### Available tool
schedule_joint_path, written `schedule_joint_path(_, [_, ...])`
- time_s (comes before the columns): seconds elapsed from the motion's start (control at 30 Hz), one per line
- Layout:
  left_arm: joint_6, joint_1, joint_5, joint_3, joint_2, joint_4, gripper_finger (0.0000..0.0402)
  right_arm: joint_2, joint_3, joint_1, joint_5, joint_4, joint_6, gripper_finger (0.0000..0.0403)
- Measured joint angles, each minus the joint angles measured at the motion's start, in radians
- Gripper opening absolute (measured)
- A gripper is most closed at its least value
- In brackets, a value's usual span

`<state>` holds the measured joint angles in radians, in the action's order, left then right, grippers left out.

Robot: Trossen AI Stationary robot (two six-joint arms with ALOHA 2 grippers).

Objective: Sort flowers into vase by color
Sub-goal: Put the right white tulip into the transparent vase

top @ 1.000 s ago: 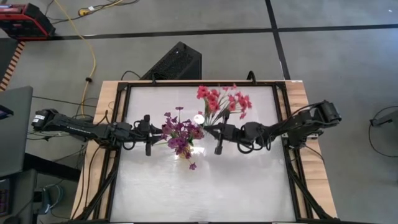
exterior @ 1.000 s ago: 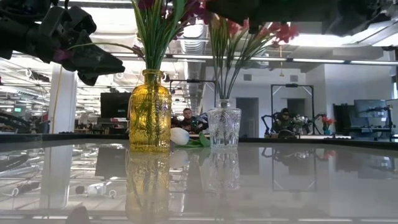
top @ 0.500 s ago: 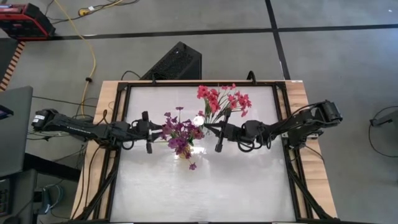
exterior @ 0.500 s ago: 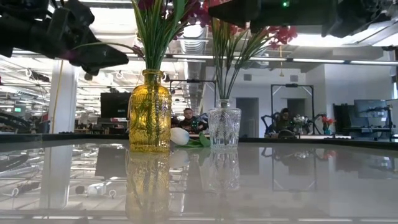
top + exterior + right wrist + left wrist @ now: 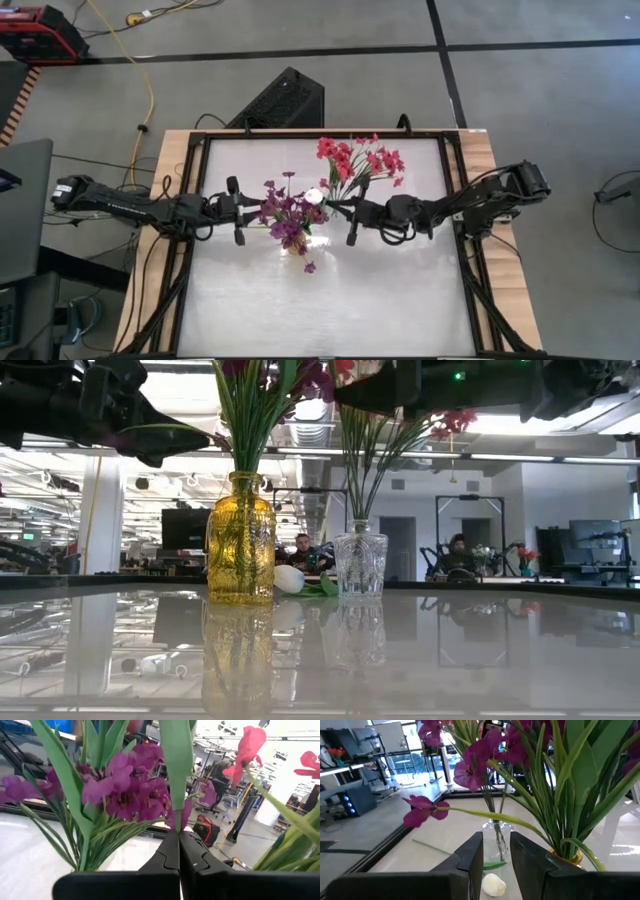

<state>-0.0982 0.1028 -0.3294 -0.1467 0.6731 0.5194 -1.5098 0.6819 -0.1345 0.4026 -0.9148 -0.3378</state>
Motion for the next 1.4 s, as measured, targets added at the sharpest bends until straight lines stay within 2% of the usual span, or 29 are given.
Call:
schedule_joint_path(0.2, [0.000, 0.000, 0.000, 0.000, 0.000, 0.003, 0.0087, -0.020, 0.000, 0.007, 0.010, 0.036, 0.024, 0.0014])
schedule_joint_path(0.4, [0.003, 0.000, 0.000, 0.000, 0.000, 0.003, 0.0087, -0.100, 0.000, 0.013, 0.021, 0.041, 0.065, 0.0014])
schedule_joint_path(0.57, [0.003, 0.000, 0.000, 0.000, 0.000, -0.010, 0.0087, -0.113, 0.000, 0.007, 0.091, 0.044, 0.068, 0.0024])
schedule_joint_path(0.83, [0.001, 0.000, 0.000, 0.000, 0.000, -0.013, 0.0087, -0.006, 0.000, -0.011, 0.228, 0.200, 0.062, 0.0054])
schedule_joint_path(1.17, [0.006, 0.000, 0.000, 0.000, 0.000, -0.014, 0.0087, 0.121, 0.000, -0.007, 0.232, 0.519, 0.234, 0.0069])
schedule_joint_path(1.4, [0.042, 0.000, -0.015, 0.000, 0.000, -0.035, 0.0087, 0.150, 0.000, -0.007, 0.229, 0.610, 0.310, 0.0130])
